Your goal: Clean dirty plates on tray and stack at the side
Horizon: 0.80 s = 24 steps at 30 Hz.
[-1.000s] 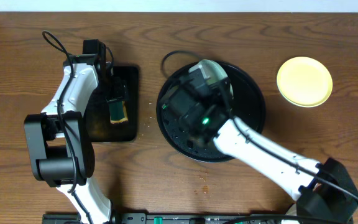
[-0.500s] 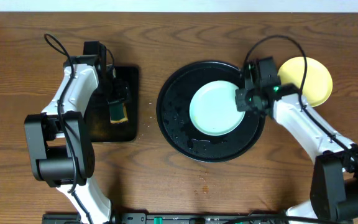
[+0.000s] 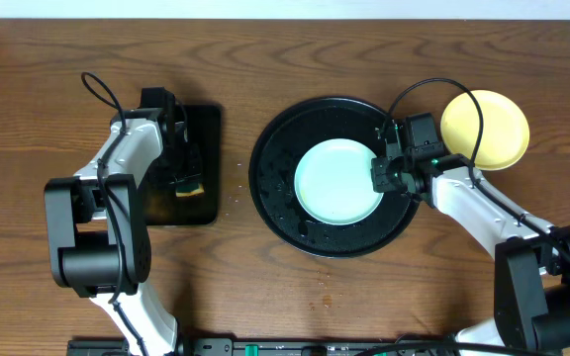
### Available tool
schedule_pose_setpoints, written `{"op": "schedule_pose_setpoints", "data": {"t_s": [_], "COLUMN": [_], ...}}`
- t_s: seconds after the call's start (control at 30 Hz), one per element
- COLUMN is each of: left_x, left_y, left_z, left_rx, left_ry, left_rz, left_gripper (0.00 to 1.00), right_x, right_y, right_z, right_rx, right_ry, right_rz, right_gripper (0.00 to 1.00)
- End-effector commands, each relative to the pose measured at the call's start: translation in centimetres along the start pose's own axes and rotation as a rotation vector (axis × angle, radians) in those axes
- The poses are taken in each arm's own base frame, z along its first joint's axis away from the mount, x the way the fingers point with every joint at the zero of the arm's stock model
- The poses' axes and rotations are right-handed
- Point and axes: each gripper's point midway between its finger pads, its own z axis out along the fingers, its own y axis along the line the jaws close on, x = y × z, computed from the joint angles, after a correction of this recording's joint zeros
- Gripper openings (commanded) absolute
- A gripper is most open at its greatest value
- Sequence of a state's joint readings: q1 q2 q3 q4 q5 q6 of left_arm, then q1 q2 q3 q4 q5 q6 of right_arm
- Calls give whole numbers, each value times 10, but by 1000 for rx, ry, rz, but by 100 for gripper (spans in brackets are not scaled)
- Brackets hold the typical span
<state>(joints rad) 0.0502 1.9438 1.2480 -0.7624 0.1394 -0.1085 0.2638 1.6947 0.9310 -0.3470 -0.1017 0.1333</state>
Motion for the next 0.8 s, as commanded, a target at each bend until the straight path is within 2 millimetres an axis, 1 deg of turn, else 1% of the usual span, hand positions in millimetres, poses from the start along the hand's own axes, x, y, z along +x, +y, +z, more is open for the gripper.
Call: {"op": "schedule_pose_setpoints", "data": {"t_s": [0.0,0.07,0.1,0.13,0.17,0.2,0.27,0.3,0.33,0.4,0.47,0.5,0.57,0.67,0.7,0.73,0.77], "left_x": [4,0,-3,-6,-10,-13,-19,-22,-26,-32,-35,-37,-38,-39,-40,-41,-43], "left_y": [4,3,3,2,1,1,-1,-1,-1,0,-2,-3,-5,-13,-17,-21,-21], "left_z": [3,3,3,3,1,-2,-9,-14,-21,-35,-52,-62,-72,-87,-91,-97,-102], "left_rx": [-22,-19,-17,-15,-14,-12,-9,-10,-15,-24,-15,-10,-4,10,13,14,-5], "left_ry": [7,-11,-23,-34,-43,-52,-74,-90,-114,-158,-205,-232,-260,-303,-317,-340,-365], "left_rz": [0,2,3,4,5,5,6,7,8,10,12,14,17,36,44,56,62], "left_gripper": [12,8,7,7,8,7,8,7,7,7,8,7,7,7,7,8,7], "right_x": [-1,1,2,5,8,9,9,7,5,-1,-4,-4,-2,6,7,10,11], "right_y": [2,1,1,0,0,0,0,0,0,0,1,1,2,4,3,1,0], "right_z": [-3,1,2,4,5,5,5,5,5,5,5,5,7,20,23,30,33], "right_rx": [-12,-13,-15,-14,-14,-14,-13,-14,-15,-17,-18,-19,-20,-20,-20,-17,-16], "right_ry": [-14,-19,-17,-15,-11,-9,-9,-14,-25,-47,-58,-61,-55,-25,-19,-8,-6], "right_rz": [24,52,58,70,72,72,70,60,38,19,4,3,1,-7,-6,-3,-1], "right_gripper": [1,1,1,5,16,34,52,60,64,65,62,55,39,24,16,1,1]}}
